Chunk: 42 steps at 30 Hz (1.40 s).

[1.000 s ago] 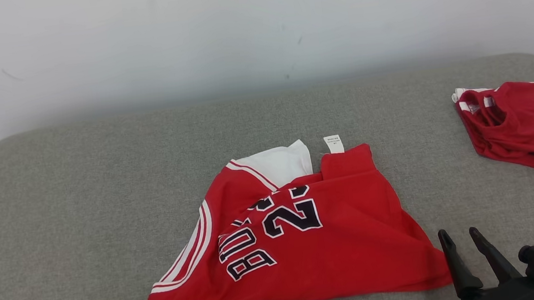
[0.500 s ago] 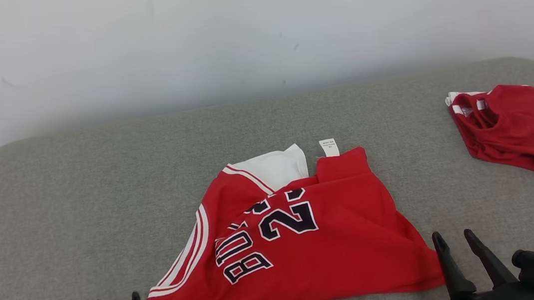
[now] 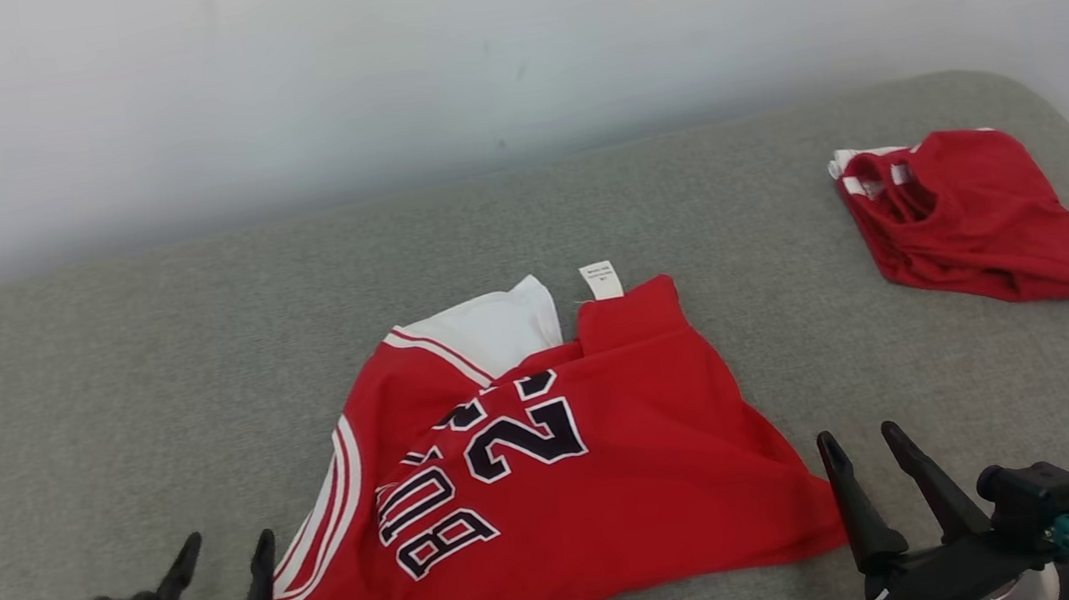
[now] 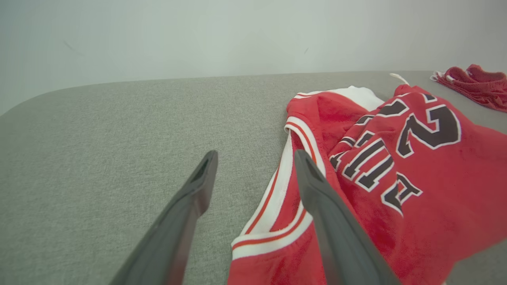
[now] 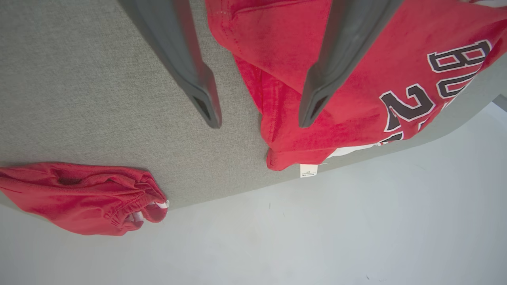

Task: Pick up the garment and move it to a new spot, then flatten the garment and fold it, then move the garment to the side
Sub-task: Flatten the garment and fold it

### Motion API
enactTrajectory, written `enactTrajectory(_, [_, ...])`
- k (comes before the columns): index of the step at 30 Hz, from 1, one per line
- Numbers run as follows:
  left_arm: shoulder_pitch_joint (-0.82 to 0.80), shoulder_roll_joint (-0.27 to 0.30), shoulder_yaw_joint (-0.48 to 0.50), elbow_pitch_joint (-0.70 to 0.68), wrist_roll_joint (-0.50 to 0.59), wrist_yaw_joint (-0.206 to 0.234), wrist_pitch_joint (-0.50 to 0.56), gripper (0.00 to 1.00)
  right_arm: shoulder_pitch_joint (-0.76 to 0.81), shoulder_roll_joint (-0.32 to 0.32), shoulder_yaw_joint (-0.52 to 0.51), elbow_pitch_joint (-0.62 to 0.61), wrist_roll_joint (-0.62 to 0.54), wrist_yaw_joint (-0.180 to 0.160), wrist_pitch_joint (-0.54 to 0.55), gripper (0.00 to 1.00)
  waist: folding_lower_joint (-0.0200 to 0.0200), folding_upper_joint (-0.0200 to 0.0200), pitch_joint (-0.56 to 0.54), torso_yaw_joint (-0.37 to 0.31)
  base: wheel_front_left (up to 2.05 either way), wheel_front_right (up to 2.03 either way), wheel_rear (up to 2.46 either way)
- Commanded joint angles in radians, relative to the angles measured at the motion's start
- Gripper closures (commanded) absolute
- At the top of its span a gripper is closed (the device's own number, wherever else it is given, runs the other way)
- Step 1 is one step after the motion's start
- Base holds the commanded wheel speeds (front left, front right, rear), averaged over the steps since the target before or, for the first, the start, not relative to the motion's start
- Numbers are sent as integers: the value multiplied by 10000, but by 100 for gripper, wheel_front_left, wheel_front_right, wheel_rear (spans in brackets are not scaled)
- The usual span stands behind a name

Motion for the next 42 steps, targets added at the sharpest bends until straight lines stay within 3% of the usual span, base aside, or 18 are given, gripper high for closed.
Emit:
enactTrajectory(1, [-250,329,-118,202,-89,-91,252,0,-125,73,79,62,-82,-6,-85,0,0,-1,273,-338,0,0,0])
enactTrajectory(15, [-1088,2023,-1866,972,-2246,-222,1973,0,-690,386,389,770,65,-6,-463,0,0,-1,667,-1134,0,0,0])
enactTrajectory(27, [-1583,2390,-3330,2068,-3395,-223,2747,0,-950,394,497,1073,110,-6,-594,0,0,-1,897,-1239,0,0,0])
enactTrajectory(28, [-1665,2424,-3499,2203,-3444,-223,2843,12,-959,402,512,1090,96,-6,-600,0,0,-1,906,-1248,0,0,0])
enactTrajectory(29, [-1754,2449,-3613,2294,-3495,-223,2838,56,-968,405,524,1102,88,-6,-603,0,0,-1,910,-1255,0,0,0])
enactTrajectory(31, [-1925,2470,-3754,2486,-3642,-224,2747,100,-1017,373,527,1113,94,-6,-610,0,0,-1,900,-1258,0,0,0])
enactTrajectory(42, [-2694,2929,-3850,2481,-3656,-158,1788,100,-863,305,347,1070,20,-6,-614,0,0,-1,664,-868,0,0,0])
